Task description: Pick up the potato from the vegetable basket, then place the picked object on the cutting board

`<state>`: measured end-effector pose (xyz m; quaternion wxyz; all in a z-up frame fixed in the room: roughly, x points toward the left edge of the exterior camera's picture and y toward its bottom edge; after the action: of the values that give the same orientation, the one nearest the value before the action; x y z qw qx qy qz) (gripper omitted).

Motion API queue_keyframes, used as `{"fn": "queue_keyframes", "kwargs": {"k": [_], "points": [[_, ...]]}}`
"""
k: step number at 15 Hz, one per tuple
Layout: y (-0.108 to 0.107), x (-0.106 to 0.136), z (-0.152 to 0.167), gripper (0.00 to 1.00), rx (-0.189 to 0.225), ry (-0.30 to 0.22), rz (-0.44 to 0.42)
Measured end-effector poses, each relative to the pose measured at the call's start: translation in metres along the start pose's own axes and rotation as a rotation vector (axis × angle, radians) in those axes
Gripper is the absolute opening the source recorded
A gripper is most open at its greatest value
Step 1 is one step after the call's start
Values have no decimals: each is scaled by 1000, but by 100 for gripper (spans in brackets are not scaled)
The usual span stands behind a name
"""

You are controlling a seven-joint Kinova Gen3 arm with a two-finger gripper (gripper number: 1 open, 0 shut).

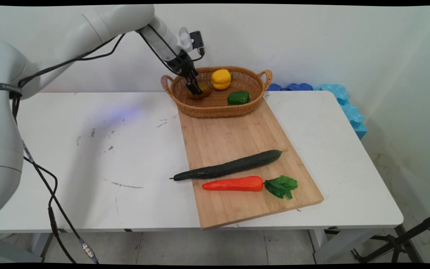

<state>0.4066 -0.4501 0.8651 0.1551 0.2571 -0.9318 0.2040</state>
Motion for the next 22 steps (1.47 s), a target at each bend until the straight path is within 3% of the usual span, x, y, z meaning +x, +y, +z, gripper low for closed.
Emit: {"fn": "queue_keyframes", "kwargs": {"k": [4,5,14,22], "points": [[-2,-3,11,100,-4,-1,-29],[-2,-3,13,0,-5,-1,-34],[3,-5,15,0,-6,-11,-54],[16,20,-26,0,39,50,-79]]}}
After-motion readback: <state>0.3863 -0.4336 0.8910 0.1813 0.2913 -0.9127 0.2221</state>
